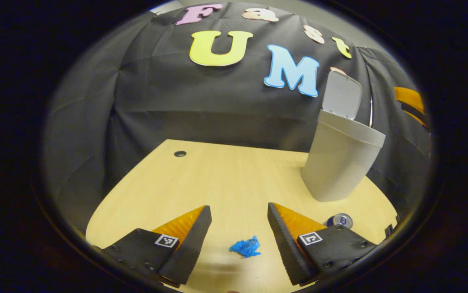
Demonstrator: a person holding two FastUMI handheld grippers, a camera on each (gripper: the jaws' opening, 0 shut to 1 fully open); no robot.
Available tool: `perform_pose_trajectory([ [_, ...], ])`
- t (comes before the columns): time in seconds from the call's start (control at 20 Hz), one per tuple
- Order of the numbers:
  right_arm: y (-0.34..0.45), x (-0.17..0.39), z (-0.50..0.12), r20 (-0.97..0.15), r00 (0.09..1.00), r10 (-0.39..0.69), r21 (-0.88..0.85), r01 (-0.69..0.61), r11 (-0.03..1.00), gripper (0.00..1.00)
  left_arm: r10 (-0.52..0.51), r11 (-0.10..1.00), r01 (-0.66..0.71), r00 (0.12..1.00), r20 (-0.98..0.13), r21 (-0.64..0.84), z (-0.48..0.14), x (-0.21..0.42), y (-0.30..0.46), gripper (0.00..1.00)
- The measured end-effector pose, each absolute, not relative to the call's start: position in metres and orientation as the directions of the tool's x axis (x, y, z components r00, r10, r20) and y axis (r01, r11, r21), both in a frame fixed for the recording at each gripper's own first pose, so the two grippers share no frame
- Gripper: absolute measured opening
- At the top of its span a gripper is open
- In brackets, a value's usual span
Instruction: Press the lid of the desktop garbage bin to open it, pick up the crumpled paper on the desktop and throw it into the bin, then pick up the pop can on the desktop and drop it into the bin, and finally close the garbage bin lid.
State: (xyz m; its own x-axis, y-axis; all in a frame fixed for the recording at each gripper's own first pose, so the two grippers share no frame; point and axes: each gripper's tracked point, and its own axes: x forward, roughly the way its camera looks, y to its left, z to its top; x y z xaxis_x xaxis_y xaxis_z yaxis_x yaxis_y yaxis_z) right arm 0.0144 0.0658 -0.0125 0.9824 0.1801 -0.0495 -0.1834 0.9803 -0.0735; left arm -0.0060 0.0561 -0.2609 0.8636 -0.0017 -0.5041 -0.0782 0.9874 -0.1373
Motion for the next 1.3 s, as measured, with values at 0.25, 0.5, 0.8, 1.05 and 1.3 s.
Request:
perform_pose_trajectory([
  [0.25,0.060,-0.003,-0.020,-0.069,0.991,0.118,-0.095,-0.124,0.988,1.00,-0.070,0.992,-0.006,0.812,-0.580,-0.128,-0.303,-0.006,0.041,0.92],
  [0.5,0.053,-0.014,-0.033,-0.111,0.991,0.072,-0.100,-0.083,0.992,0.96,-0.106,0.990,0.015,0.751,-0.651,-0.143,-0.342,-0.013,0.032,0.92],
  [0.8,0.045,-0.016,-0.040,-0.143,0.987,0.069,-0.071,-0.080,0.994,0.96,-0.097,0.987,-0.021,0.700,-0.708,-0.156,-0.371,-0.013,0.032,1.00],
  [1.05,0.033,-0.016,-0.041,-0.148,0.987,0.058,-0.067,-0.068,0.995,0.96,-0.089,0.985,-0.050,0.673,-0.734,-0.165,-0.390,-0.013,0.029,0.90],
  [1.3,0.021,-0.013,-0.043,-0.154,0.987,0.052,-0.052,-0.061,0.997,0.96,-0.052,0.987,-0.077,0.678,-0.733,-0.141,-0.393,-0.012,0.035,0.66],
])
